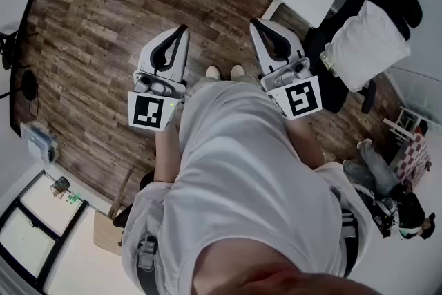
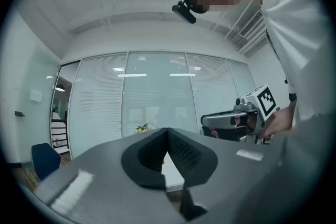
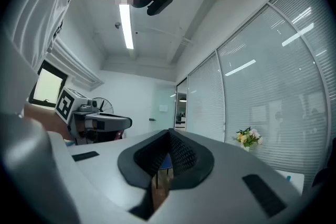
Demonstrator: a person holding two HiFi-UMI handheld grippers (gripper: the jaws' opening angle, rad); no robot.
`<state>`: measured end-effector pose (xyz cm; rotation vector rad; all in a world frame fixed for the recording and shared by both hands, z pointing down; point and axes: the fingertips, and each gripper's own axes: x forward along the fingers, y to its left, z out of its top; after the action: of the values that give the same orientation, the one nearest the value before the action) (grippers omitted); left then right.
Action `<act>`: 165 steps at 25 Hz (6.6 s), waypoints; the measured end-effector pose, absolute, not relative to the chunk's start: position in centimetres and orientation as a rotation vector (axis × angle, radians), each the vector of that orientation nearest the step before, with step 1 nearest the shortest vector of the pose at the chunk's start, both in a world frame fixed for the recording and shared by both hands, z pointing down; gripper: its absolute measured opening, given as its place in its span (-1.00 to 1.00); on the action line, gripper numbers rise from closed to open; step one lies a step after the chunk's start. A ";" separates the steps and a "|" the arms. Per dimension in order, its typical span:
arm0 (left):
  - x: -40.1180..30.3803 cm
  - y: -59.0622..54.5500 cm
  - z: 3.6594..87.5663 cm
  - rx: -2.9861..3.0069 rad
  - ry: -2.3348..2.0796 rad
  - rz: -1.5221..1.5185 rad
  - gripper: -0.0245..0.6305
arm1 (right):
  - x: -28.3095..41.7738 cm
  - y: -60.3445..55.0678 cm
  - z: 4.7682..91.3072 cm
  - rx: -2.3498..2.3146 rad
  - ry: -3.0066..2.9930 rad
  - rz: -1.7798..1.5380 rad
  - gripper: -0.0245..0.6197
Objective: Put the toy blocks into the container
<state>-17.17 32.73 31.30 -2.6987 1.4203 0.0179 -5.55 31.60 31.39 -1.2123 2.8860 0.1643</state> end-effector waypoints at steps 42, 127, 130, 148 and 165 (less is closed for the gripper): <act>-15.3 11.9 35.6 -2.724 1.514 -0.086 -0.94 | 3.3 7.3 35.6 -1.319 2.858 0.026 -0.93; -18.5 -3.3 32.8 -2.535 1.673 0.092 -0.94 | -14.7 -32.4 57.0 -0.609 4.046 0.601 -0.19; -17.7 -3.6 33.0 -2.569 1.623 0.092 -0.94 | -13.0 -31.5 52.9 -0.797 3.749 0.282 -0.11; -8.4 -6.6 33.0 -2.771 1.248 0.065 -0.94 | 28.7 -18.0 57.4 -2.191 2.541 -0.486 0.15; -8.2 -6.2 34.1 -2.758 1.287 -0.035 -0.94 | 40.9 -14.0 75.4 -2.448 2.663 -1.206 -0.45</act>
<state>-8.17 -6.20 34.09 -2.7576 1.2870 -0.0349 40.88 -14.00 75.38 -2.4481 2.6629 -1.2056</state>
